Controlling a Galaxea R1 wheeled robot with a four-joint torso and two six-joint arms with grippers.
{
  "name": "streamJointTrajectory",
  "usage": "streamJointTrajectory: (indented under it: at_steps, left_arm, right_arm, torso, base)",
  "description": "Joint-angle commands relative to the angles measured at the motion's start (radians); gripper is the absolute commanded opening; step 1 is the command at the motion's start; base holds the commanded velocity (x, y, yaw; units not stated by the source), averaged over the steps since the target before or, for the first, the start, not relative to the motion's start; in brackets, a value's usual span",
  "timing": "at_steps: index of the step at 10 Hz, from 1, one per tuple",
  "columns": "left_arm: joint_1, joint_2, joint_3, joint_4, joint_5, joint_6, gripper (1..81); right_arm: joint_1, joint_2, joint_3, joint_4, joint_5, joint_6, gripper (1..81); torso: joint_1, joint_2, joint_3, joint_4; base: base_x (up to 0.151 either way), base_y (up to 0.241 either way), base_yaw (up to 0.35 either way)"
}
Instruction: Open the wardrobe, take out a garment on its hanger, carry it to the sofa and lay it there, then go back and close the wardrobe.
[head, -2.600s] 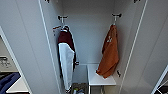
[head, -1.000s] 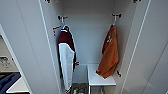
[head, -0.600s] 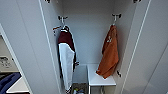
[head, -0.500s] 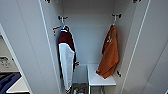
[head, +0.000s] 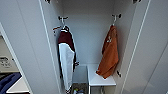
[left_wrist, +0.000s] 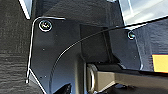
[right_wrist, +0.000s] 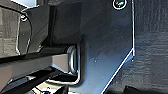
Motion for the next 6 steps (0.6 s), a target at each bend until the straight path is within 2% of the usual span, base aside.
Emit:
streamJointTrajectory:
  at_steps: [1, 6]
  left_arm:
    - [-0.026, -0.005, 0.003, 0.013, 0.018, 0.010, 81.1]
    - [-0.027, -0.002, 0.003, 0.010, 0.020, 0.011, 81.1]
  right_arm:
    - [-0.016, 0.023, -0.022, 0.028, 0.118, -0.010, 81.1]
    - [-0.016, 0.047, -0.036, 0.025, 0.096, -0.013, 81.1]
  torso:
    - [0.000, 0.000, 0.000, 0.000]
    - [0.000, -0.001, 0.001, 0.000]
  base:
    - [0.000, 0.000, 0.000]
    - [0.000, 0.000, 0.000]
